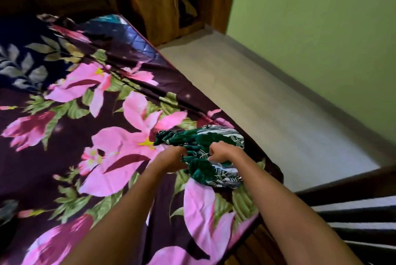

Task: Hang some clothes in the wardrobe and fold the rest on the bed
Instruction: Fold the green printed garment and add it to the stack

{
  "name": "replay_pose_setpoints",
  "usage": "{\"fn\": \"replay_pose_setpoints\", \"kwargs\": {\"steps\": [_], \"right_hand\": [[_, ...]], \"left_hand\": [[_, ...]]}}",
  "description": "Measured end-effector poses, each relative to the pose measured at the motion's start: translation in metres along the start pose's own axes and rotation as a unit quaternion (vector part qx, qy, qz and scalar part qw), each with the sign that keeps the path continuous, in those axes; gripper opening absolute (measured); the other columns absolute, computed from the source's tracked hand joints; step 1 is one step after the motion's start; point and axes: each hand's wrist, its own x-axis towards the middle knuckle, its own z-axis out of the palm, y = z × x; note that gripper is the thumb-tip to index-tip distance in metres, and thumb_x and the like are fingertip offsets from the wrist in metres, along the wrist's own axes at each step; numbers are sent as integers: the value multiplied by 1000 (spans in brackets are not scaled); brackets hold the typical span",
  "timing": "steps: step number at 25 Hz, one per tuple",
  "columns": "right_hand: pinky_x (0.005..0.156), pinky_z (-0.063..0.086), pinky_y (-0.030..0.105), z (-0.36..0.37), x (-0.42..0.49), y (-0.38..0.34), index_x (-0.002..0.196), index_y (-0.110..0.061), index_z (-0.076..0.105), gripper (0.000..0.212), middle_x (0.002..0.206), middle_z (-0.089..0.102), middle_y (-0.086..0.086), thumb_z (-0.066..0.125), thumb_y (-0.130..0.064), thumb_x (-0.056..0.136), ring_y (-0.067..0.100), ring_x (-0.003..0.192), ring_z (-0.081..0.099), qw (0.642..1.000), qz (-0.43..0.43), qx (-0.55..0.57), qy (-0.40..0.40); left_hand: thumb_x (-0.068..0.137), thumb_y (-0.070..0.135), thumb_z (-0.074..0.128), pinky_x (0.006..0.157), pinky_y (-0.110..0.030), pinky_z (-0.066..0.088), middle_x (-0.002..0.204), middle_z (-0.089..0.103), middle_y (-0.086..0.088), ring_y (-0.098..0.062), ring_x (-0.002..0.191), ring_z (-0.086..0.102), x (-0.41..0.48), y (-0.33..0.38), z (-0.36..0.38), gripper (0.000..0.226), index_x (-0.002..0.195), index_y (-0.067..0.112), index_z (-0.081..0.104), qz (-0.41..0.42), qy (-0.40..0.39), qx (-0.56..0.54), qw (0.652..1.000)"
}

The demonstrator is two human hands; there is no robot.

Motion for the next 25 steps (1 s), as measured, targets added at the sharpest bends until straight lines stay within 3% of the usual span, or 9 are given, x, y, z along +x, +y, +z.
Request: {"fn": "replay_pose_setpoints", "kwargs": {"steps": [3,5,8,15,18,20,22,23,25], "right_hand": [[70,42,33,11,20,34,86,-6,53,18,87,54,9,53,-23,93,28,82,53,999,6,33,-6],[77,46,36,17,37,51,108,-3,55,26,108,58,13,53,-25,93,31,93,58,998,11,53,7],[82,47,38,28,65,68,119,-5,52,30,119,56,13,50,-21,94,32,104,57,996,18,78,49],[103,37,43,46,143,86,142,-8,31,52,145,32,17,48,-29,97,32,131,35,981,27,101,166],[114,20,49,57,164,88,147,-12,25,56,154,16,17,43,-35,99,32,143,15,979,43,100,170],[114,13,52,67,178,90,142,-11,34,48,153,23,14,43,-31,100,30,142,16,981,42,85,170],[113,18,48,73,182,88,130,-6,46,33,135,49,14,46,-15,98,28,128,40,973,24,90,210],[108,27,45,75,180,84,123,-3,51,27,120,59,15,47,-6,96,30,114,51,963,5,97,250],[76,46,37,78,168,76,106,-1,60,19,91,65,14,56,3,88,31,83,62,933,-53,103,341]], "left_hand": [[84,24,66,85,-30,46,117,63,-12,-26,108,57,36,8,14,42,122,7,57,-12,-14,14,1000],[85,25,66,87,-31,47,119,62,-13,-27,110,57,62,10,23,42,123,9,57,-24,-16,16,999],[85,26,65,89,-32,48,122,61,-10,-25,113,57,94,5,34,41,123,13,56,-39,-25,24,999],[87,20,61,91,-35,48,120,63,-10,-25,110,59,159,-20,53,36,121,10,58,-37,-20,4,999],[88,19,60,90,-34,48,121,63,-9,-24,112,59,162,-28,60,36,122,9,58,-27,-10,-3,1000],[88,20,59,88,-33,49,121,63,-9,-22,111,59,164,-36,66,36,123,9,57,-26,-11,-10,1000],[89,20,60,86,-32,49,120,63,-10,-24,107,60,161,-43,69,36,123,9,57,-33,-17,-8,999],[89,20,60,86,-32,49,120,63,-11,-25,106,61,159,-46,70,36,124,8,56,-32,-16,-8,999],[89,20,61,88,-34,49,122,62,-12,-25,107,60,152,-50,68,39,125,8,55,-28,-2,-16,999]]}}
